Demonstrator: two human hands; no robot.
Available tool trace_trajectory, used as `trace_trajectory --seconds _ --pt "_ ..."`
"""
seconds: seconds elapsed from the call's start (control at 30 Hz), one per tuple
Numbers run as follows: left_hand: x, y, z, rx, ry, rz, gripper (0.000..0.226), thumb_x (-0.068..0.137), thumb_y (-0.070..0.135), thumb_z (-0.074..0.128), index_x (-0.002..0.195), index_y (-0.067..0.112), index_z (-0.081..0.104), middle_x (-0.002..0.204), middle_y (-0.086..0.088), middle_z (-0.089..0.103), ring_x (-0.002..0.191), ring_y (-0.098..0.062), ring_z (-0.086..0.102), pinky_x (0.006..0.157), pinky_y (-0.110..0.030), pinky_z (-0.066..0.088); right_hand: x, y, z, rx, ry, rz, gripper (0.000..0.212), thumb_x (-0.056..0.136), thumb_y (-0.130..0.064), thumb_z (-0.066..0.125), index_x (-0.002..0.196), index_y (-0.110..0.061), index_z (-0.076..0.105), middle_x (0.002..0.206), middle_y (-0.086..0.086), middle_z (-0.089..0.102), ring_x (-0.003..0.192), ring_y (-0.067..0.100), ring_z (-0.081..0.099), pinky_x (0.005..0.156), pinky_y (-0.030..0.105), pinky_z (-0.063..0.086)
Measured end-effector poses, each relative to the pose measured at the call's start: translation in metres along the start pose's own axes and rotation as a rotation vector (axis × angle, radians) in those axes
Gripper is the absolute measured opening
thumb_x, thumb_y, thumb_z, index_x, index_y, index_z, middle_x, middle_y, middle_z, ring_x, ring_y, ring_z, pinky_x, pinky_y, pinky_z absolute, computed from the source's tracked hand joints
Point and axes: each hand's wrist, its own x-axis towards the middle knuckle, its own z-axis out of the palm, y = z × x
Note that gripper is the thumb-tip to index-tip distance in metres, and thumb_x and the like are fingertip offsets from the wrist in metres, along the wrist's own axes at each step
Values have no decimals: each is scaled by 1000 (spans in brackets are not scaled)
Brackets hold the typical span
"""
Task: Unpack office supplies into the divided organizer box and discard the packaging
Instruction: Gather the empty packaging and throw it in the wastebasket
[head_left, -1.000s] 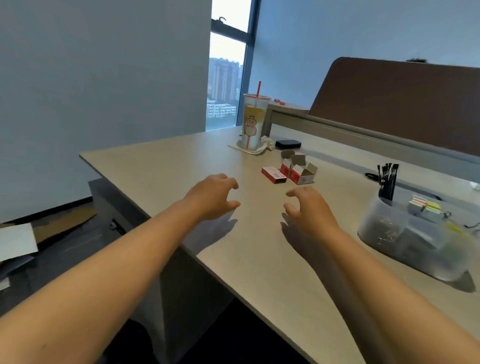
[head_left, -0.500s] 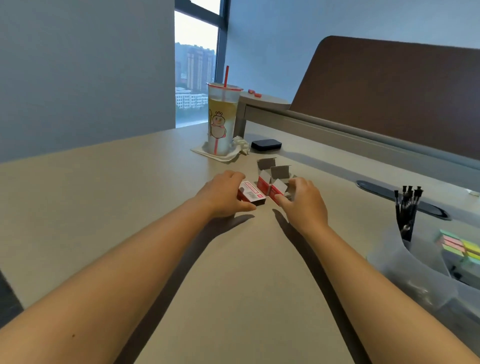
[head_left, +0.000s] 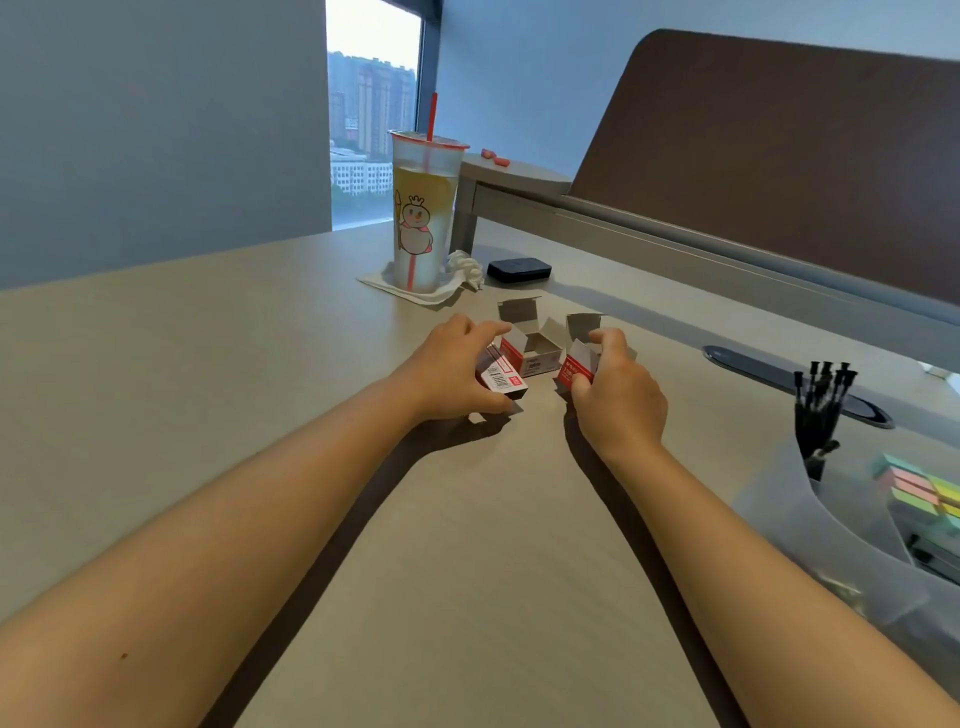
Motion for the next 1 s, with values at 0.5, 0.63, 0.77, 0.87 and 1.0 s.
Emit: trace_trajectory --seconds 0.5,0.63,0.77,0.87,1.0 --pt "29 16 10 100 -142 -83 81 71 36 70 136 24 23 137 -16 28 125 -34 36 98 -37 41 -7 8 -3 55 -46 63 42 89 -23 52 126 -19 33 126 11 53 107 28 56 79 33 50" --pt "26 8 14 98 -89 -66 73 72 37 70 130 16 31 134 -13 40 120 -28 43 89 -31 44 -8 7 0 73 -58 48 37 90 -22 50 124 -19 37 125 10 54 104 28 57 76 32 50" --pt "25 3 15 81 -55 -87 69 71 39 70 127 17 36 133 -12 39 121 -27 40 94 -34 44 -8 7 0 73 -69 44 36 90 -23 50 123 -18 38 126 10 54 106 28 56 79 33 50" --pt "24 1 16 51 -24 -96 65 71 38 70 125 17 40 135 -12 36 123 -27 38 98 -36 43 -8 7 2 76 -72 53 35 89 -22 50 123 -18 39 127 11 53 107 29 56 79 34 51" --pt "20 -4 16 -26 8 -76 58 73 35 69 124 16 47 130 -9 48 116 -23 48 86 -28 45 -6 7 5 97 -63 60 33 90 -22 50 121 -19 40 126 10 54 106 29 56 78 34 51"
